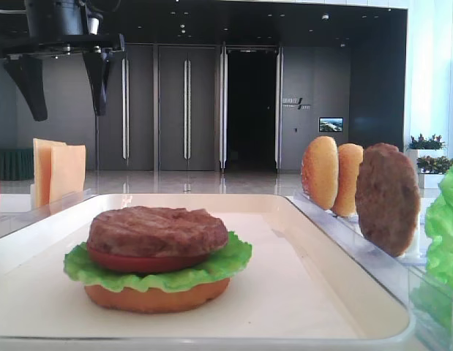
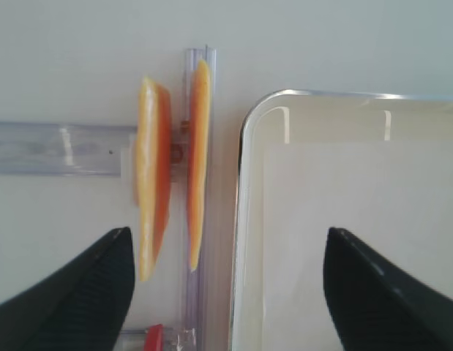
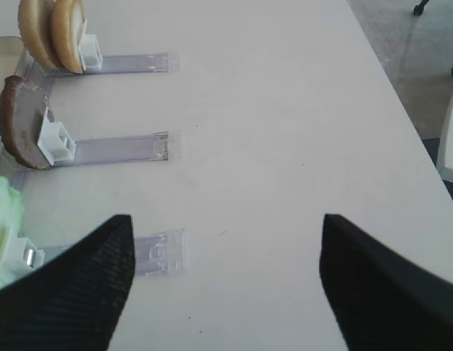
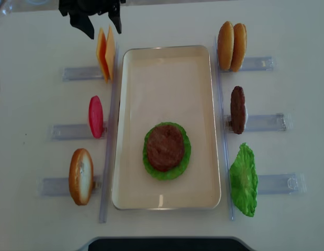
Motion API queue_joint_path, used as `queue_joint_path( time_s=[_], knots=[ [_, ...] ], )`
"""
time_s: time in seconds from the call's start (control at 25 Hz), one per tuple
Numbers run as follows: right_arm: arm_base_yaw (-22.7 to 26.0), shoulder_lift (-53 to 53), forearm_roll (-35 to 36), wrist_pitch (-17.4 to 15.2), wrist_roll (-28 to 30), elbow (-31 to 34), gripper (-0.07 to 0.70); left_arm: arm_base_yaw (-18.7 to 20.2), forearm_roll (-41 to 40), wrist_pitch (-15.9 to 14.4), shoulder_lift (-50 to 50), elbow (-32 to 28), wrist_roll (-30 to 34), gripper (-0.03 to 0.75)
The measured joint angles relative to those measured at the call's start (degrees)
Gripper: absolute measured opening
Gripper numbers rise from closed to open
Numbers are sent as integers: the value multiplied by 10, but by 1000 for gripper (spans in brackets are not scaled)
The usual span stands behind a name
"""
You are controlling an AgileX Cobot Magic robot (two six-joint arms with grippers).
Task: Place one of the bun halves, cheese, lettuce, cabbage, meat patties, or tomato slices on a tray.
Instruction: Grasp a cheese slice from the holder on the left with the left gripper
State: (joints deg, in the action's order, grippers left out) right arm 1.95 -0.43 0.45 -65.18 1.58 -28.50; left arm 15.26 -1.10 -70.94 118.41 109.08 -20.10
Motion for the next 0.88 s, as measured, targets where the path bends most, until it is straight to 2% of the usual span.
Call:
queue_joint_path(
  time_s=[0.88],
  knots=[
    [0, 0, 0, 0, 0, 0, 531, 0, 27, 5, 31, 6, -11, 611]
  ],
)
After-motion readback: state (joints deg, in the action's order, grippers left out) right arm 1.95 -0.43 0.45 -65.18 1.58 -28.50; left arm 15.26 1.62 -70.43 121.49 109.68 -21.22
